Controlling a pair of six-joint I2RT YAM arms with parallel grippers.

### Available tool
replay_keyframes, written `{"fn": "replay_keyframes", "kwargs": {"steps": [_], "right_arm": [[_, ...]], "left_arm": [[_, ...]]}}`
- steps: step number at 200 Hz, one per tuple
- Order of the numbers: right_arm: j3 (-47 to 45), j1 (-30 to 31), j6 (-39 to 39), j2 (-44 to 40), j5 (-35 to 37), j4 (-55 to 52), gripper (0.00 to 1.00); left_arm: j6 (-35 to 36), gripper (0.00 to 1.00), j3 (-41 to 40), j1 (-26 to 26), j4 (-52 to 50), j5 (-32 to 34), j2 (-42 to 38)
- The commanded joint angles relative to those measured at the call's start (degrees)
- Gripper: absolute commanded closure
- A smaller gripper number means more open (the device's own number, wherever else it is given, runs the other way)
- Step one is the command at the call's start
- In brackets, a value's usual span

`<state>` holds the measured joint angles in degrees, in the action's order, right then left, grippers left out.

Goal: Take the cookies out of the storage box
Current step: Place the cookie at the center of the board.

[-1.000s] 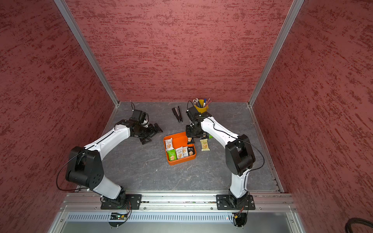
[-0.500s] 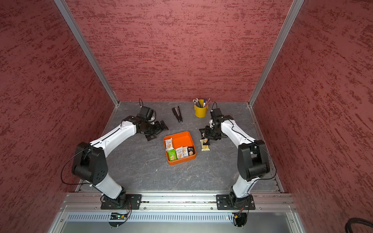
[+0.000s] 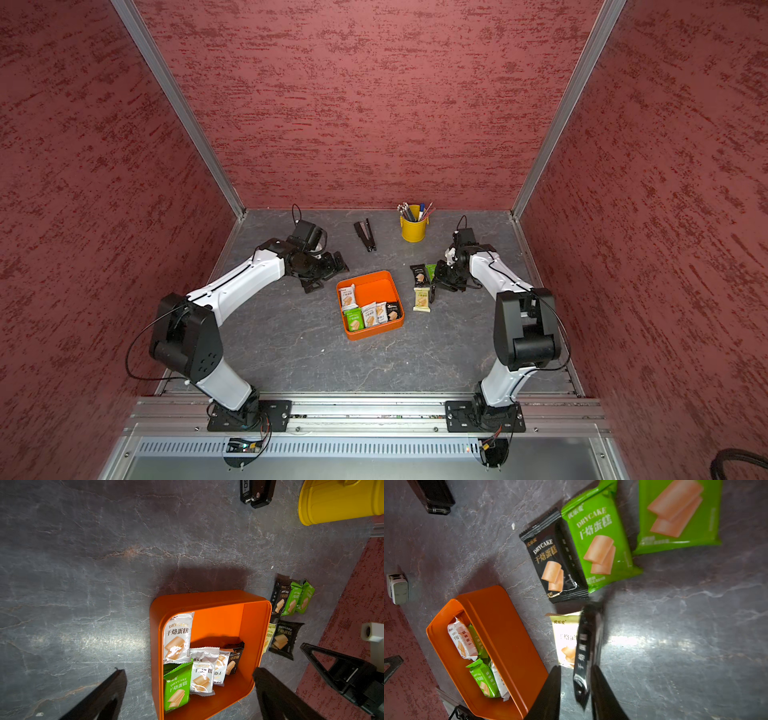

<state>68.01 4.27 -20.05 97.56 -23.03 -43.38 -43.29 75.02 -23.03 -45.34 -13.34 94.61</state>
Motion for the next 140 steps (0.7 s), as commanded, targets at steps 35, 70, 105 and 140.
{"fn": "replay_keyframes", "kwargs": {"steps": [35,70,105,140], "right_arm": [[-3.3,-2.8,2.4,0.0,0.1,1.8,0.73],[-2.6,-2.7,3.3,0.3,1.3,1.6,0.70],[0.5,-2.6,3.6,1.3,0.3,0.2,0.64],[4.9,1.1,3.4,-0.1,-1.5,-1.5,0.59]], "left_arm": [[-1.0,0.00,2.0,-1.8,-1.3,1.7,0.7],[-1.4,0.00,1.9,-2.5,-1.4,2.5,0.5],[-2.1,0.00,1.1,-2.7,-0.7,3.0,0.3],[-3.2,0.00,-0.6,-2.7,1.6,2.8,0.0]]}}
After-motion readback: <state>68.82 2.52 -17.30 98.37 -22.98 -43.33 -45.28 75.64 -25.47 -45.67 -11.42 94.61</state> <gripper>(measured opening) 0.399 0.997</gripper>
